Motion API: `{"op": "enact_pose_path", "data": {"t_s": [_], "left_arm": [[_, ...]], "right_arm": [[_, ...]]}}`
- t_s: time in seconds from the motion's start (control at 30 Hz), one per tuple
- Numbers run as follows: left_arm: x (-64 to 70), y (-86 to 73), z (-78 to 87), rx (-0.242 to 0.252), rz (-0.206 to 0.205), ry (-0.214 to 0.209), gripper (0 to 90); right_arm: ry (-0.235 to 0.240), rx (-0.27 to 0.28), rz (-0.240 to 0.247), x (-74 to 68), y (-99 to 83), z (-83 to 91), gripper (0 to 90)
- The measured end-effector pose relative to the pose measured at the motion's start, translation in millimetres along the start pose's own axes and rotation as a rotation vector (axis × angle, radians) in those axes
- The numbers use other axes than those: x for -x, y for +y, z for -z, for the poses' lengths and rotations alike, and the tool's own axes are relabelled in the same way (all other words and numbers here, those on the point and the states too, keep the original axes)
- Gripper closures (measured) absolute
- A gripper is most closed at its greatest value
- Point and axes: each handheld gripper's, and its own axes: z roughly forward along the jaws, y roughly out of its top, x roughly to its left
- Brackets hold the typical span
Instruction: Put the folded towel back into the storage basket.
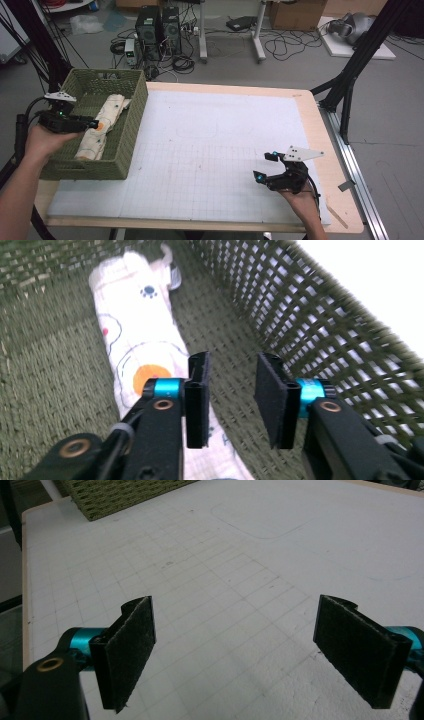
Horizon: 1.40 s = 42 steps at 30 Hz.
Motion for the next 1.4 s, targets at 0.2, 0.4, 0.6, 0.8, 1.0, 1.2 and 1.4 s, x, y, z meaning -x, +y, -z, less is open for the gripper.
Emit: {"op": "enact_pose_path", "data": {"t_s": [0.2, 0.4, 0.6, 0.8, 1.0, 1.2, 1.4], "left_arm": [[7.1, -1.3, 8.6, 0.033, -0.020, -0.021, 62.2], [10.6, -3.1, 13.3, 0.055, -0.022, -0.025, 58.9], [13.5, -2.2, 19.6, 0.079, -0.026, -0.025, 56.0], [21.6, -1.1, 23.5, 0.112, -0.026, -0.027, 50.5], [29.8, 0.3, 24.6, 0.154, -0.022, -0.043, 45.1], [35.9, 0.6, 23.8, 0.193, -0.020, -0.067, 40.5], [43.4, -0.4, 22.8, 0.220, -0.036, -0.092, 37.5]], "right_arm": [[-0.002, -0.002, -0.008, -1.3, -0.5, -0.3, 16.2], [-0.005, 0.003, -0.014, -0.8, -1.9, 0.1, 16.2], [-0.005, 0.003, -0.018, 0.1, -3.4, -0.6, 16.1], [-0.009, 0.010, -0.014, -1.0, -3.1, 1.9, 15.9], [-0.016, 0.014, -0.005, -0.5, -2.8, 3.3, 15.3], [-0.023, 0.016, -0.010, -2.1, -1.0, 5.8, 15.2], [-0.034, 0.033, -0.010, -3.1, -0.6, 11.0, 15.0]]}}
